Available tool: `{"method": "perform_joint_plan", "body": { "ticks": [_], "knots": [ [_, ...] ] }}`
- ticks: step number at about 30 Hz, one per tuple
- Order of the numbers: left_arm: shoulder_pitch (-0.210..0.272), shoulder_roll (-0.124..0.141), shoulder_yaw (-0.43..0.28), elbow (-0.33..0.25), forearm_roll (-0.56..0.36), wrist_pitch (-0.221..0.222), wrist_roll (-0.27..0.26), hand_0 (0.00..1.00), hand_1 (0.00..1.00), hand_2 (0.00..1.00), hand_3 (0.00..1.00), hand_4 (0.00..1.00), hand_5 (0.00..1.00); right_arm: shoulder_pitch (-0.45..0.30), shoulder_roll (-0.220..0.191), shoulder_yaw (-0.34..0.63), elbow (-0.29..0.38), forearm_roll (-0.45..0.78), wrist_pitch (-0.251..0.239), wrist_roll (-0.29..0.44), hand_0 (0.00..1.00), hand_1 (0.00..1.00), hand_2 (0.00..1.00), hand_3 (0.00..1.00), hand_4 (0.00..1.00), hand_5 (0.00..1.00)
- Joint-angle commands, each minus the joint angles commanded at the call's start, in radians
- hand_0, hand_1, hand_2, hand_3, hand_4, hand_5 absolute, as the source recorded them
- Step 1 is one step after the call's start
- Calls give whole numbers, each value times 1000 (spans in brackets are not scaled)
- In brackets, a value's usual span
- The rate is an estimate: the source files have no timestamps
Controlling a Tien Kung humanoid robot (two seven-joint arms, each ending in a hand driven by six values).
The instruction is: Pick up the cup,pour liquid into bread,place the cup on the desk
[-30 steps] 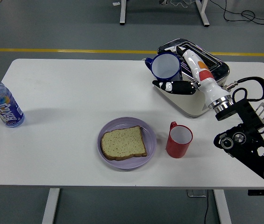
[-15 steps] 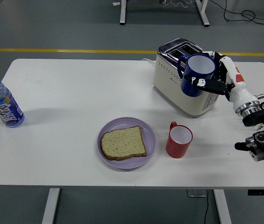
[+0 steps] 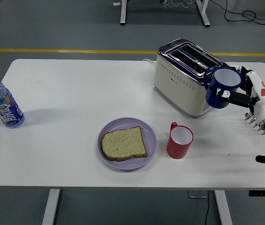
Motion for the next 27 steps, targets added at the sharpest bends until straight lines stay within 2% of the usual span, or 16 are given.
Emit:
{"method": "perform_joint_plan", "body": {
  "ticks": [5, 6, 12, 17, 18, 27],
  "knots": [
    [-1, 0, -2, 0, 4, -1, 2, 686, 696, 702, 556, 253, 998, -65, 6, 55, -21, -114, -20, 19, 357, 311, 454, 458, 795, 2],
    [-1, -1, -3, 0, 6, -1, 2, 686, 696, 701, 555, 253, 998, -77, 9, 65, -25, -126, -23, 26, 383, 314, 456, 459, 791, 2],
    [-2, -2, -8, 0, 15, -2, 6, 686, 696, 701, 553, 252, 998, -132, 25, 102, -50, -161, -38, 55, 391, 318, 456, 459, 790, 2],
    [-3, -2, -8, 0, 16, -2, 7, 686, 696, 701, 553, 252, 998, -167, 53, 120, -75, -137, -43, 81, 391, 318, 456, 459, 790, 2],
    [-3, -2, -9, 0, 17, -2, 7, 686, 695, 701, 554, 251, 998, -170, 56, 121, -78, -133, -44, 84, 425, 321, 457, 460, 788, 2],
    [-4, -3, -10, -1, 19, -3, 8, 686, 695, 701, 554, 252, 998, -204, 126, 139, -123, -78, -71, 149, 438, 322, 457, 460, 789, 2]
  ]
}}
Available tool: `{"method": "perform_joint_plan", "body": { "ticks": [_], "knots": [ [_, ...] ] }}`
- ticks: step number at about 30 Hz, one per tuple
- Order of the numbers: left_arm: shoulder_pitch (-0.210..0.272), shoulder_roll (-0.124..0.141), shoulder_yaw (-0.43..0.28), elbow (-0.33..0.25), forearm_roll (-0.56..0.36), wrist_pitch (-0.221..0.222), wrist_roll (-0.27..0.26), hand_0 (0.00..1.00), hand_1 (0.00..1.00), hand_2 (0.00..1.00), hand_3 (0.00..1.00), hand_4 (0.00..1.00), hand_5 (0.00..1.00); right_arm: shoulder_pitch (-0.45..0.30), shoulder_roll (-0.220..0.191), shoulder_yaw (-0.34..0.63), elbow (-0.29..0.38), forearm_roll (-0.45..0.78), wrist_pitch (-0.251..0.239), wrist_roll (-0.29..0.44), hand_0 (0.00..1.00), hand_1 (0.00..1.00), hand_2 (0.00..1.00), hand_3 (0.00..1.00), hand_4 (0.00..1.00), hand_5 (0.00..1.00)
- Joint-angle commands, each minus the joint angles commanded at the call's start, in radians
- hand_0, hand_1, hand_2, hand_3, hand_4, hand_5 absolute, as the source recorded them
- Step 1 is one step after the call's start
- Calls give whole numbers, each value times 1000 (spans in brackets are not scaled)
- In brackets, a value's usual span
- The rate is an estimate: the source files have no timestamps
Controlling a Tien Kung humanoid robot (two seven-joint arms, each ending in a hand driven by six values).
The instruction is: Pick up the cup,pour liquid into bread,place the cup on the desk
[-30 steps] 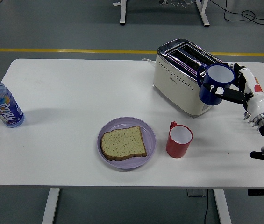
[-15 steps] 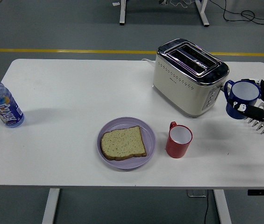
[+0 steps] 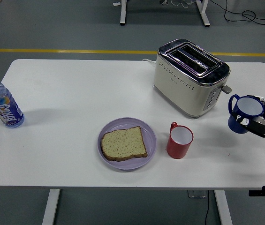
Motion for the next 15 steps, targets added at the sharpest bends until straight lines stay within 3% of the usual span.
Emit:
{"method": "perform_joint_plan", "body": {
  "ticks": [15],
  "knots": [
    [1, -1, -9, 0, 16, -1, 6, 686, 694, 700, 555, 249, 998, -8, 68, -45, -83, -6, -36, 52, 464, 327, 459, 460, 789, 2]
  ]
}}
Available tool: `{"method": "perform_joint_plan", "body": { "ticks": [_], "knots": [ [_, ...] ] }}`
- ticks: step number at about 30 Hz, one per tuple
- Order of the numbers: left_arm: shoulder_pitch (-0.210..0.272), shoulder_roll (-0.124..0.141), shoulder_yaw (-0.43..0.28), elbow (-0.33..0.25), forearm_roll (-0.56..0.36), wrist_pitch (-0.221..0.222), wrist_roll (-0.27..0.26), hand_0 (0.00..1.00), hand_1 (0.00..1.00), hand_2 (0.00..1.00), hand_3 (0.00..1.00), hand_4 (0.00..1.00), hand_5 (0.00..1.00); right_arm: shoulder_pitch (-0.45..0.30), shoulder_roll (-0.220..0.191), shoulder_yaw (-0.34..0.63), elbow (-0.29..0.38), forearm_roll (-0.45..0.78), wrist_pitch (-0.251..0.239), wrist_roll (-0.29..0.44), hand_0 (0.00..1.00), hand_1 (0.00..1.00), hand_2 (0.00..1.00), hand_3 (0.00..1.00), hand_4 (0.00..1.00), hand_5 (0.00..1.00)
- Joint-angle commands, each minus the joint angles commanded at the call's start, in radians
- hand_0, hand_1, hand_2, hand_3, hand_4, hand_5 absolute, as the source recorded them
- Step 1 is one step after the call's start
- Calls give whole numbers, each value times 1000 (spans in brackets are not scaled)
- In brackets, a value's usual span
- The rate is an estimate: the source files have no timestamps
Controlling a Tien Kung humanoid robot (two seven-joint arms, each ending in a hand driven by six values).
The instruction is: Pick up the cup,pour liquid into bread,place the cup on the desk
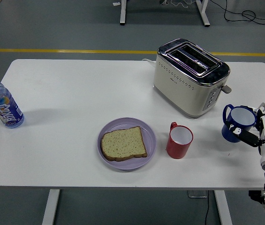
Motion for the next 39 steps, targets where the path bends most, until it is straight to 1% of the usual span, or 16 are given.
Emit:
{"method": "perform_joint_plan", "body": {
  "ticks": [9, 19, 30, 39],
  "knots": [
    [2, 0, -7, 0, 13, 0, 4, 686, 695, 700, 557, 249, 998, 12, 14, -45, -51, 5, -12, 21, 467, 328, 459, 460, 790, 2],
    [7, -2, -18, 0, 32, 0, 11, 686, 695, 699, 554, 249, 998, 15, 22, -76, -75, 16, -18, 30, 474, 330, 460, 460, 790, 2],
    [3, -1, -8, -1, 16, 0, 5, 686, 694, 699, 555, 249, 998, 43, 48, -105, -112, 34, -26, 40, 475, 331, 461, 459, 788, 2],
    [1, -1, -6, -1, 10, 0, 5, 685, 693, 699, 554, 248, 998, 45, 56, -117, -128, 43, -30, 47, 476, 332, 460, 458, 787, 2]
  ]
}}
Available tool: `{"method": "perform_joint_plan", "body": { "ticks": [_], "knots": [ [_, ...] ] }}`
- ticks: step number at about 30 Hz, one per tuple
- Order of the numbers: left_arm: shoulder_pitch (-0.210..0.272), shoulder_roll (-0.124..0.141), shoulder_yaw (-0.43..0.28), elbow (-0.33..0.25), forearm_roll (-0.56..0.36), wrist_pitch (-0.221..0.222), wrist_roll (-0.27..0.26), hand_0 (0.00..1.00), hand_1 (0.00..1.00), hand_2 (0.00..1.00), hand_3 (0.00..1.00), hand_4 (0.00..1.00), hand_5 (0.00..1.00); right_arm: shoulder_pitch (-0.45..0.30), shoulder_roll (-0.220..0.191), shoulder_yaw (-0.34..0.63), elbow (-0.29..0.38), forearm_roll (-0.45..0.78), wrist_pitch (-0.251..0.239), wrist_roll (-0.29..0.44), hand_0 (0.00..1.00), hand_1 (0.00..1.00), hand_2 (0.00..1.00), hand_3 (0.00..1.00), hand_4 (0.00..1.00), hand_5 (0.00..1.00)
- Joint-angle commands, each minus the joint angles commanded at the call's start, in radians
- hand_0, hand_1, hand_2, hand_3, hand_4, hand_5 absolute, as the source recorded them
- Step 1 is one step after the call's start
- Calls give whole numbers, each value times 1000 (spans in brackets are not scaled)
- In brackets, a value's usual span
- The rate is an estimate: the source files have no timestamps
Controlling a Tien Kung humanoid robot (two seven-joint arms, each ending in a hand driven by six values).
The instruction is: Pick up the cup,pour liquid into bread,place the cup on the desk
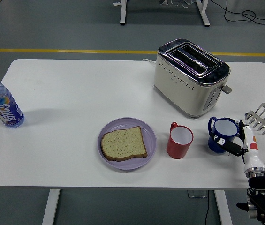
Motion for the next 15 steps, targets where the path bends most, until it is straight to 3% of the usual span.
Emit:
{"method": "perform_joint_plan", "body": {
  "ticks": [15],
  "knots": [
    [-2, 1, 2, 0, -3, 0, -1, 684, 694, 699, 552, 248, 998, -2, 1, -3, -11, 7, -3, 13, 469, 330, 461, 459, 788, 2]
  ]
}}
